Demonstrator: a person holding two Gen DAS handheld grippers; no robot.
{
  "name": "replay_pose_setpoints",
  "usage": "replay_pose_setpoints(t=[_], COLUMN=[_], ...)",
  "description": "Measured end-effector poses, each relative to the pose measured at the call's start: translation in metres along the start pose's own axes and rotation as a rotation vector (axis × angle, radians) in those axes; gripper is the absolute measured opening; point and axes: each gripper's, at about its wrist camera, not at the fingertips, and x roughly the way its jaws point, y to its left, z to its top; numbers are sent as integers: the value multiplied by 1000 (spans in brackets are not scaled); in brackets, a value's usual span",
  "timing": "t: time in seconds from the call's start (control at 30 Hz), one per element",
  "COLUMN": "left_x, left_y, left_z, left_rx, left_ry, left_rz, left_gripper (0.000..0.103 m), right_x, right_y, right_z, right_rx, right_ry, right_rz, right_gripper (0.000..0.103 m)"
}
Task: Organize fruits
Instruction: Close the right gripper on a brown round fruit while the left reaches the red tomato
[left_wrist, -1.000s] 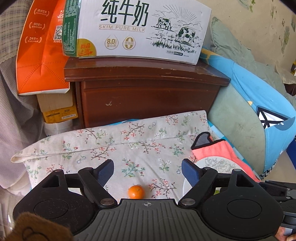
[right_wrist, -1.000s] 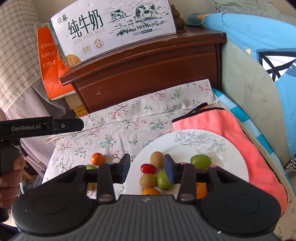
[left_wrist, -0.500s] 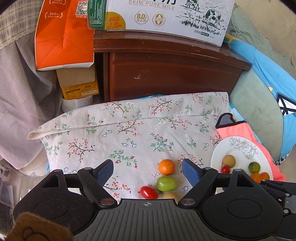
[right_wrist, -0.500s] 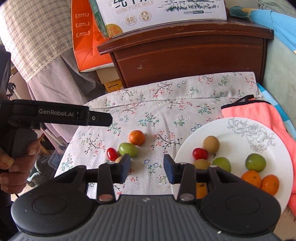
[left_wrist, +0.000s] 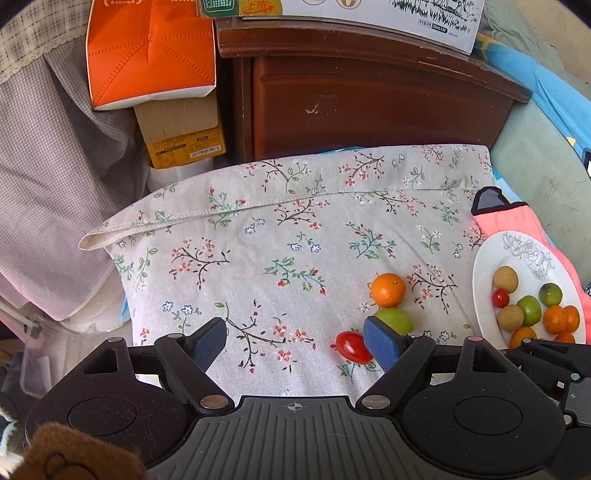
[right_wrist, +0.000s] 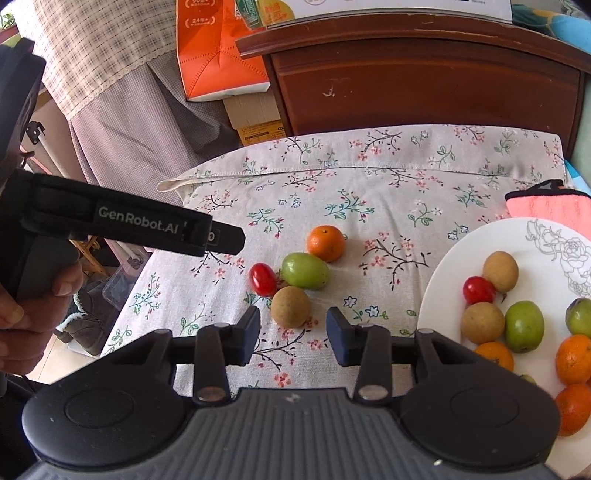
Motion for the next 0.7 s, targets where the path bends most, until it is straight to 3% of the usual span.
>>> replay_pose_setpoints(t=[0.4,0.53,0.7], left_x=[2,4,4], left_y=[3,3,-1], left_z=[-4,-6,-9], left_rx=[6,9,42], left_ry=[13,16,-2], left_rz=[2,-7,-26], left_gripper=[83,83,82], right_x=[20,22,15], right_y=[14,15,8], right_z=[0,-1,2], right_rx=[-40,-59,-33], right_ry=[9,8,9], right_rz=[-31,-58,-35], right_gripper=[40,26,25])
